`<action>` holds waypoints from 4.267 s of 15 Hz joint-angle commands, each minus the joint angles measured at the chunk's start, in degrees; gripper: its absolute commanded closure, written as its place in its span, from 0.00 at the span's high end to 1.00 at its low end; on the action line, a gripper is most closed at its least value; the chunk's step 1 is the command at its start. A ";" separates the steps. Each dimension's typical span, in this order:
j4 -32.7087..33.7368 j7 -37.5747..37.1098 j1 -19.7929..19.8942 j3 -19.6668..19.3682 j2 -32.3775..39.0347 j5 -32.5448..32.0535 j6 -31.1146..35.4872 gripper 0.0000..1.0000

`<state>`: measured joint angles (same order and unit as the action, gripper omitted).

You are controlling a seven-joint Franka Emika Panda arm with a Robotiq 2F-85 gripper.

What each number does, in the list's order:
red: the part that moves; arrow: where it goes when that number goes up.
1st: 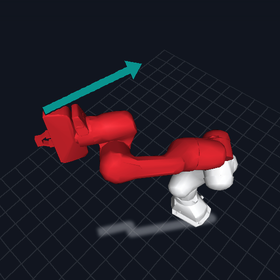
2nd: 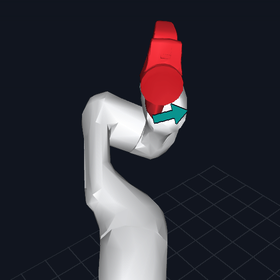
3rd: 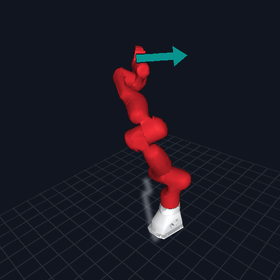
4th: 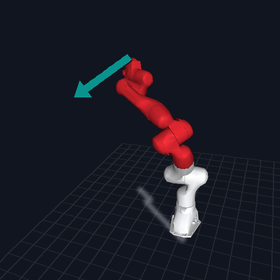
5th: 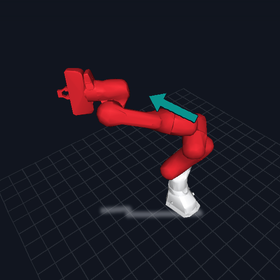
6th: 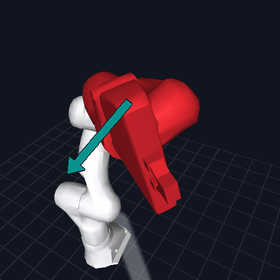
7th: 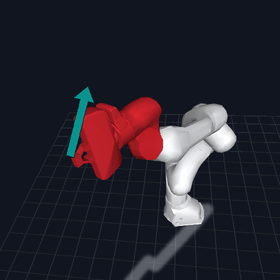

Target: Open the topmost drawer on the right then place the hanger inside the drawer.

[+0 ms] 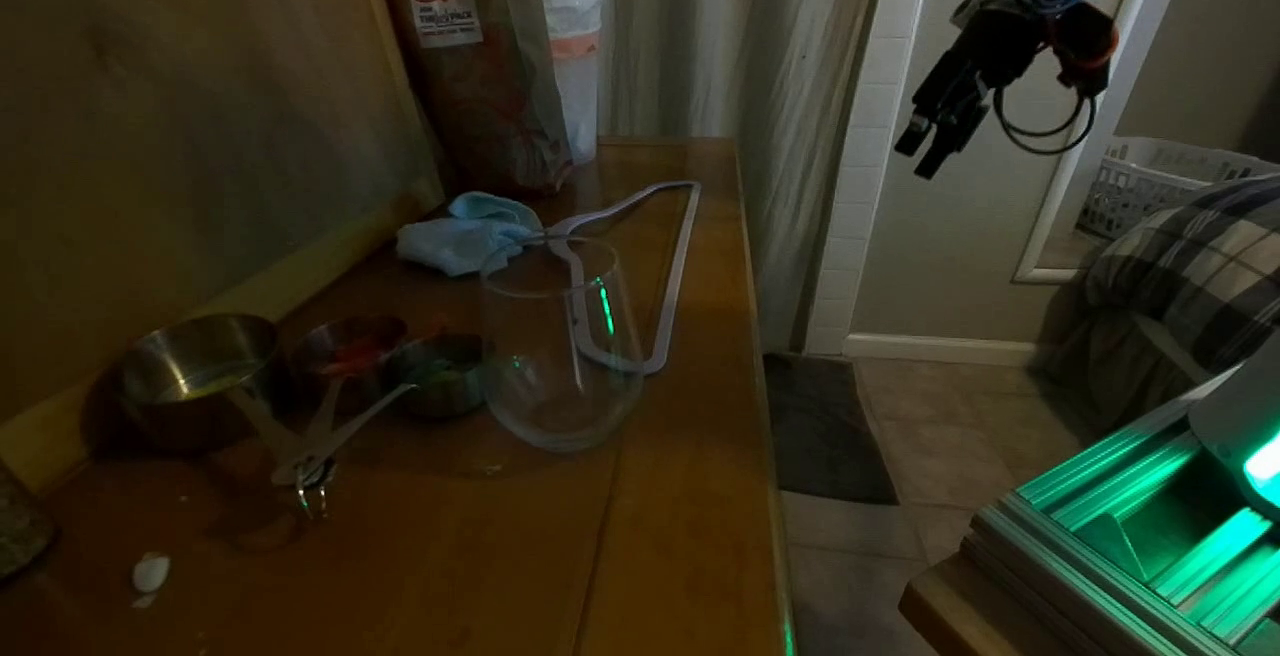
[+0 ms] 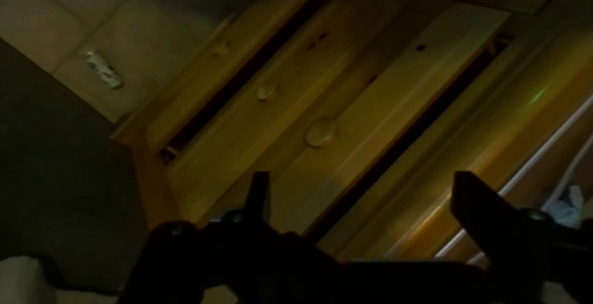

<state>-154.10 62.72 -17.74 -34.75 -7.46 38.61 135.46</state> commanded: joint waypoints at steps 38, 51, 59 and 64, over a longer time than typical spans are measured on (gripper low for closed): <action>24.91 31.99 28.90 29.35 51.56 36.20 -26.44 1.00; 44.39 31.25 32.47 30.56 72.05 36.21 -45.46 1.00; 47.03 31.82 33.54 30.34 75.72 40.35 -48.02 1.00; 46.06 31.72 32.18 29.11 75.04 40.28 -48.32 1.00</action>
<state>-108.29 94.42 15.38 -4.71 67.37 78.25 88.01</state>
